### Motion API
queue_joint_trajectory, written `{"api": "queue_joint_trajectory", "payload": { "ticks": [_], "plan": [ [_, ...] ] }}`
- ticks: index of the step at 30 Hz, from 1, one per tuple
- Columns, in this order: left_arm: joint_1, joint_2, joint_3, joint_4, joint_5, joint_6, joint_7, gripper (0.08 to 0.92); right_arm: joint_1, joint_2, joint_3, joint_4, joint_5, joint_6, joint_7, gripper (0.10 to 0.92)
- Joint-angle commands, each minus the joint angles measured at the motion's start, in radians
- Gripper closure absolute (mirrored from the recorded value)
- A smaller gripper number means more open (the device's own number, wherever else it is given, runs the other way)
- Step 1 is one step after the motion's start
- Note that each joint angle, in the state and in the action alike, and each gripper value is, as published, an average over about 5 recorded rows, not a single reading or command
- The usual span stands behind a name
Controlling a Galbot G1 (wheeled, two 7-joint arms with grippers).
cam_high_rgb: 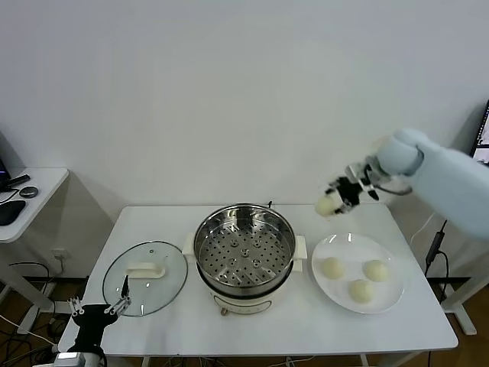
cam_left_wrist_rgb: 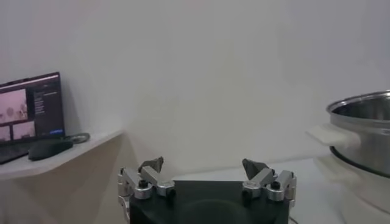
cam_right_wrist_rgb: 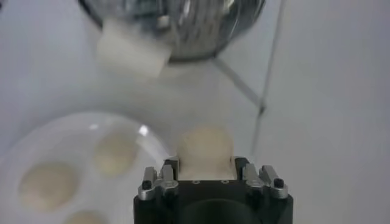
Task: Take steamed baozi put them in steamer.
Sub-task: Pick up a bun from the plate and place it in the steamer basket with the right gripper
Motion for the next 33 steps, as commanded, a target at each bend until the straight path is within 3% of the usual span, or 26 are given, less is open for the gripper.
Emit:
{"api": "queue_joint_trajectory", "payload": {
  "ticks": [1,6,12,21,33],
  "plan": [
    [-0.005,0.001,0.000,-0.006,-0.006,0.005,0.000,0.177,0.273,0.170,-0.232,0.068,0.219,0.144,0.010,0.480],
    [-0.012,-0.002,0.004,-0.005,-0.002,0.018,0.005,0.177,0.225,0.334,-0.259,0.010,0.196,0.253,0.026,0.474],
    [-0.013,-0.005,-0.009,-0.001,-0.002,0.022,0.007,0.177,0.153,0.487,-0.290,-0.107,0.045,0.429,0.027,0.466],
    [-0.004,-0.011,-0.020,-0.001,0.000,0.021,0.007,0.177,0.040,0.533,-0.281,-0.249,-0.224,0.605,0.078,0.465],
    [-0.009,-0.014,-0.028,0.001,-0.002,0.022,0.006,0.177,-0.054,0.582,-0.182,-0.376,-0.481,0.724,0.150,0.465]
  ]
}}
